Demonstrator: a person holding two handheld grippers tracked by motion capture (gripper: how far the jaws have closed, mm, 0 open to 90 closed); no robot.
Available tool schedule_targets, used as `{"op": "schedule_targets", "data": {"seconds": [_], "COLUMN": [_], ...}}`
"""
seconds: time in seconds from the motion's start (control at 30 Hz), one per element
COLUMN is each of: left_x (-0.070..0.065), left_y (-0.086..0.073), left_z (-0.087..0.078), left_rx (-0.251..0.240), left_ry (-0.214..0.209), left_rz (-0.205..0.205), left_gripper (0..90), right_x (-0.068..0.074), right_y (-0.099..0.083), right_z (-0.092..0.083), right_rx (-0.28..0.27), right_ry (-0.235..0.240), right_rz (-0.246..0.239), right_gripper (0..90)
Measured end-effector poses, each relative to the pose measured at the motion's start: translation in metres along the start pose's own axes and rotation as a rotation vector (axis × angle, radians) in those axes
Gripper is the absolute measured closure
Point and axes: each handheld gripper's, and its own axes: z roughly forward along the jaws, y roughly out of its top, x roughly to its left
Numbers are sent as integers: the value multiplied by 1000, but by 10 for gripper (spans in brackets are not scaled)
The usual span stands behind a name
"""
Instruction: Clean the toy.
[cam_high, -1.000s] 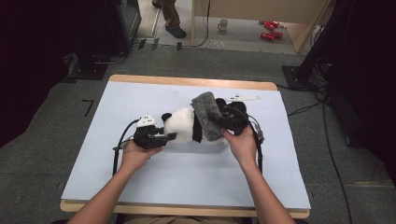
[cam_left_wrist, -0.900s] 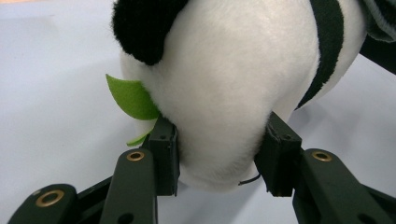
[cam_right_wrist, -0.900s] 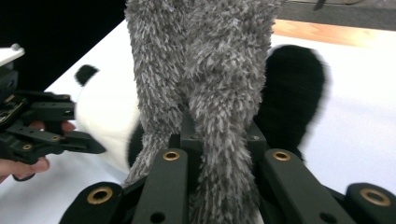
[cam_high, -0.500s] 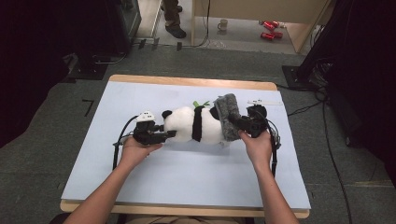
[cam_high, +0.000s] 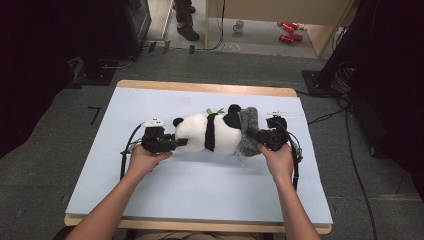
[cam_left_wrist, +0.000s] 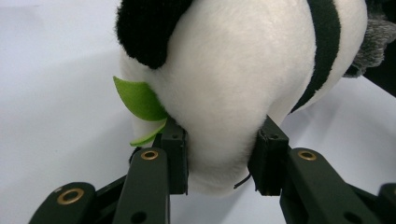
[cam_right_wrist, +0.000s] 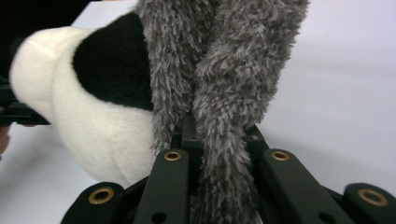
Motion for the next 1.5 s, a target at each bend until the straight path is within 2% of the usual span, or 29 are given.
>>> {"op": "schedule_targets", "data": {"seconds": [0.13,0.23,0.27,0.33,0.43,0.47,0.57,0.67,0.77,0.83,0.97,1.07,1.2,1.3,1.4,1.5], "left_x": [-6,-10,-11,-13,-14,-12,-10,-11,-11,-10,-8,-5,-1,3,7,11], "left_y": [4,5,5,3,1,0,-1,-2,-3,-4,-8,-10,-17,-23,-27,-30], "left_z": [-10,-15,-16,-15,-13,-13,-12,-12,-12,-12,-14,-16,-17,-14,-9,-4], "left_rx": [41,79,82,75,67,64,62,53,51,44,14,10,10,30,38,12], "left_ry": [-48,-39,-34,-32,-16,-13,-8,2,8,18,19,9,13,15,5,-5], "left_rz": [-38,-40,-42,-40,-23,-29,-38,-22,-13,-4,35,50,93,125,116,105], "left_gripper": [647,642,640,636,622,620,609,604,597,565,426,366,341,320,321,321], "right_x": [6,12,12,14,27,32,51,66,79,79,74,70,68,67,64,63], "right_y": [0,-1,0,3,10,11,12,10,6,4,6,7,10,14,17,20], "right_z": [-11,-23,-26,-35,-46,-47,-45,-35,-19,-12,-9,-6,-4,-2,1,3], "right_rx": [20,42,34,-10,-56,-62,-56,-34,9,15,13,8,-1,-6,-8,-8], "right_ry": [22,18,14,37,70,76,104,136,126,103,94,98,97,98,103,104], "right_rz": [-9,-36,-40,-34,-57,-67,-113,-137,-179,-191,-195,-185,-186,-187,-183,-177], "right_gripper": [788,785,785,784,783,783,782,780,779,779,779,779,779,779,778,777]}}
